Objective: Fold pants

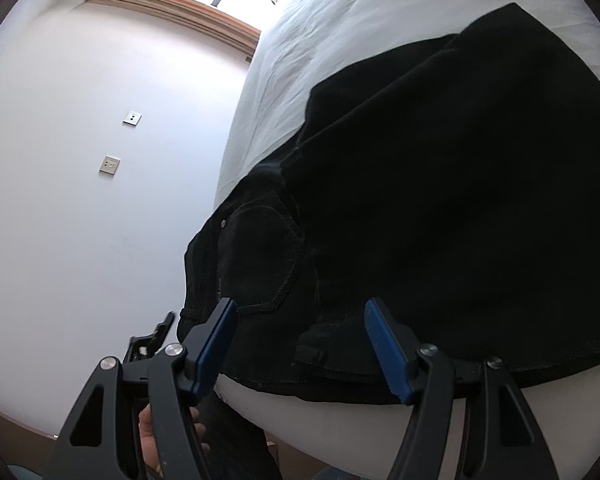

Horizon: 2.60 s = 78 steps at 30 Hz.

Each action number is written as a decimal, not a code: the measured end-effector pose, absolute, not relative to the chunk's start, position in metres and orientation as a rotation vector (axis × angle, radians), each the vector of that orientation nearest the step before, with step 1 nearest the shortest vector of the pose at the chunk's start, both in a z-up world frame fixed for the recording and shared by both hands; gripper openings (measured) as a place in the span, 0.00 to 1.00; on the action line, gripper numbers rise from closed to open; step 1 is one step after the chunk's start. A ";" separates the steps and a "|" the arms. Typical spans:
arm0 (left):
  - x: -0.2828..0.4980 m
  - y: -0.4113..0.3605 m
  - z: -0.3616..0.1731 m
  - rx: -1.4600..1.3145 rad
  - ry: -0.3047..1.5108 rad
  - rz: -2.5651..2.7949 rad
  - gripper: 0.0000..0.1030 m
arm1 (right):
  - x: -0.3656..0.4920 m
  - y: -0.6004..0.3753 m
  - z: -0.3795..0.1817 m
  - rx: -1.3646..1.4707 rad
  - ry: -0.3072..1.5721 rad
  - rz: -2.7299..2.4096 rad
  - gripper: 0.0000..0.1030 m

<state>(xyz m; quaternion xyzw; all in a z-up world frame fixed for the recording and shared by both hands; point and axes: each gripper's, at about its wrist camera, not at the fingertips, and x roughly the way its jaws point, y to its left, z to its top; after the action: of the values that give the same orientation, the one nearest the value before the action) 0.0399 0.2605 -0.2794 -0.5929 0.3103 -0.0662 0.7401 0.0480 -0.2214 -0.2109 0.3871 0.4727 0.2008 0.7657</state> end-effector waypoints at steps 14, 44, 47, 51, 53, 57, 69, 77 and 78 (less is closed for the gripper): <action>0.053 0.274 -0.295 -1.441 0.736 -0.212 0.15 | 0.077 -0.211 -0.208 0.865 1.020 0.555 0.67; 0.103 0.050 -0.104 -0.667 0.707 -0.653 0.14 | 0.130 -0.261 -0.292 1.094 1.099 0.535 0.00; 0.108 0.022 -0.101 -0.629 0.729 -0.700 0.14 | 0.126 -0.263 -0.295 1.102 1.081 0.555 0.00; 0.123 -0.020 -0.097 -0.580 0.751 -0.743 0.14 | 0.124 -0.266 -0.293 1.106 1.088 0.556 0.00; 0.133 -0.034 -0.094 -0.559 0.760 -0.760 0.14 | 0.120 -0.269 -0.288 1.123 1.092 0.563 0.06; 0.133 -0.038 -0.092 -0.531 0.777 -0.791 0.14 | 0.112 -0.299 -0.262 1.185 0.998 0.589 0.78; 0.166 -0.148 -0.160 -0.366 0.912 -0.838 0.14 | 0.047 -0.444 -0.222 1.217 0.765 0.550 1.00; 0.140 -0.176 -0.180 -0.203 0.905 -0.852 0.14 | 0.061 -0.433 -0.219 1.116 0.918 0.646 1.00; 0.138 -0.180 -0.183 -0.189 0.909 -0.853 0.14 | 0.061 -0.432 -0.216 1.098 0.927 0.666 1.00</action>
<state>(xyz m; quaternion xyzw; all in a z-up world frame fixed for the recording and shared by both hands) 0.1384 -0.1799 -0.1830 -0.0882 0.4248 -0.3989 0.8078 0.0609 -0.4319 -0.2159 0.4934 0.4167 0.2994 0.7023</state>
